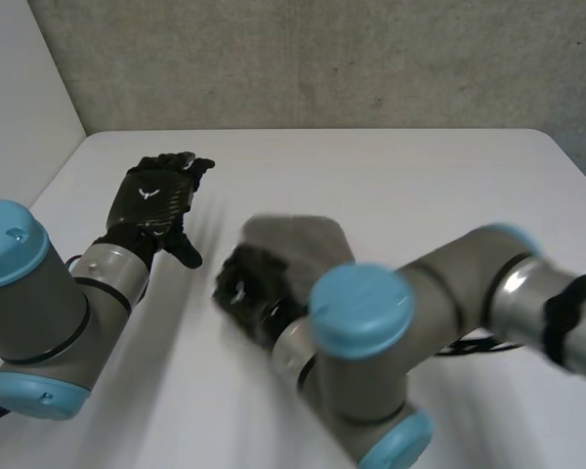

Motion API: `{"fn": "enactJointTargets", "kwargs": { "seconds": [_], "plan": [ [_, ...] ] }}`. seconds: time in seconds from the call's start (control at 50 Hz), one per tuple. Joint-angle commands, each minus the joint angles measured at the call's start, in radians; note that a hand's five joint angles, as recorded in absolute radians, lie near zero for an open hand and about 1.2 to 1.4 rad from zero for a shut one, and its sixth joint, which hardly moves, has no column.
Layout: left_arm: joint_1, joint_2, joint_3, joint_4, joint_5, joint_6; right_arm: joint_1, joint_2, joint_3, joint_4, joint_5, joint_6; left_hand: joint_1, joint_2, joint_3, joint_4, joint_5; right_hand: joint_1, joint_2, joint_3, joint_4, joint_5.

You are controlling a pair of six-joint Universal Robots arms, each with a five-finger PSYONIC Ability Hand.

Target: Fold the laundry

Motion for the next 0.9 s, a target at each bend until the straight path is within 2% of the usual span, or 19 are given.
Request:
{"fn": "enactJointTargets", "kwargs": {
  "seconds": [0.02,0.06,0.12,0.16,0.22,0.24,0.3,0.34,0.36,0.4,0.46,0.5,0.6,0.68,0.78,0.82,0.84,0.88,0.9],
  "plan": [
    [0.007,0.012,-0.006,0.0,-0.003,0.0,0.019,0.016,0.014,-0.007,0.071,-0.028,0.001,0.009,0.008,0.009,-0.032,-0.84,-0.849,-0.853,-0.854,-0.852],
    [0.007,0.013,-0.003,0.0,-0.003,-0.003,-0.008,-0.048,0.029,-0.024,0.109,0.082,0.001,0.009,0.008,0.009,-0.032,-1.117,-1.127,-1.131,-1.132,-1.13],
    [0.002,0.016,0.01,0.0,-0.004,-0.014,-0.033,-0.09,0.045,-0.034,0.108,0.172,0.001,0.009,0.008,0.009,-0.032,-1.117,-1.127,-1.131,-1.132,-1.13],
    [-0.009,0.018,0.032,0.0,-0.009,-0.04,-0.095,-0.186,0.089,-0.041,0.105,0.379,0.004,0.012,0.012,0.013,-0.028,-1.117,-1.127,-1.131,-1.132,-1.13],
    [-0.012,0.015,0.049,-0.003,-0.013,-0.061,-0.128,-0.231,0.109,-0.038,0.102,0.482,0.007,0.015,0.015,0.016,-0.025,-1.117,-1.127,-1.131,-1.132,-1.13],
    [-0.018,0.012,0.067,-0.013,-0.018,-0.093,-0.169,-0.273,0.126,-0.027,0.102,0.6,0.01,0.018,0.018,0.018,-0.022,-1.117,-1.127,-1.131,-1.132,-1.13],
    [-0.032,0.001,0.09,-0.032,-0.018,-0.132,-0.205,-0.292,0.134,-0.022,0.105,0.683,0.01,0.018,0.018,0.018,-0.022,-1.117,-1.127,-1.131,-1.132,-1.13],
    [-0.064,-0.052,0.145,-0.081,-0.02,-0.181,-0.278,-0.294,0.137,0.016,0.068,0.797,0.013,0.021,0.02,0.021,-0.019,-1.117,-1.127,-1.131,-1.132,-1.13],
    [-0.064,-0.053,0.145,-0.081,-0.02,-0.181,-0.278,-0.294,0.137,0.016,0.068,0.798,0.013,0.021,0.02,0.021,-0.019,-1.117,-1.127,-1.131,-1.132,-1.13],
    [-0.092,-0.097,0.176,-0.112,-0.02,-0.198,-0.332,-0.265,0.122,0.079,-0.005,0.851,0.013,0.021,0.02,0.021,-0.019,-1.117,-1.127,-1.131,-1.132,-1.13],
    [-0.13,-0.176,0.217,-0.159,-0.024,-0.209,-0.349,-0.232,0.111,0.107,-0.047,0.874,0.013,0.021,0.02,0.021,-0.019,-1.117,-1.127,-1.131,-1.132,-1.13],
    [-0.145,-0.227,0.228,-0.176,-0.033,-0.209,-0.373,-0.144,0.051,0.174,-0.121,0.949,0.013,0.021,0.02,0.021,-0.019,-1.117,-1.127,-1.131,-1.132,-1.13],
    [-0.171,-0.351,0.247,-0.187,-0.09,-0.199,-0.381,-0.041,-0.004,0.243,-0.15,0.983,0.01,0.018,0.018,0.018,-0.022,-1.117,-1.127,-1.131,-1.132,-1.13],
    [-0.17,-0.365,0.256,-0.191,-0.098,-0.196,-0.387,-0.014,-0.016,0.259,-0.15,0.973,0.007,0.015,0.015,0.016,-0.025,-1.117,-1.127,-1.131,-1.132,-1.13],
    [-0.164,-0.309,0.256,-0.221,-0.099,-0.202,-0.404,-0.056,-0.015,0.262,-0.148,0.96,0.001,0.009,0.009,0.01,-0.031,-1.117,-1.127,-1.131,-1.132,-1.13],
    [-0.164,-0.264,0.254,-0.233,-0.099,-0.205,-0.412,-0.164,-0.004,0.26,-0.153,0.96,0.001,0.009,0.008,0.009,-0.032,-1.117,-1.127,-1.131,-1.132,-1.13],
    [-0.161,-0.217,0.254,-0.241,-0.101,-0.207,-0.412,-0.165,-0.004,0.26,-0.153,0.96,0.001,0.009,0.008,0.009,-0.032,-1.117,-1.127,-1.131,-1.132,-1.13],
    [-0.154,-0.166,0.257,-0.248,-0.102,-0.205,-0.427,-0.291,0.003,0.259,-0.148,0.962,0.001,0.009,0.008,0.009,-0.032,-1.117,-1.127,-1.131,-1.132,-1.13],
    [-0.15,-0.11,0.265,-0.254,-0.102,-0.204,-0.427,-0.292,0.003,0.259,-0.148,0.962,0.001,0.009,0.008,0.009,-0.032,-1.117,-1.127,-1.131,-1.132,-1.13]
  ]
}}
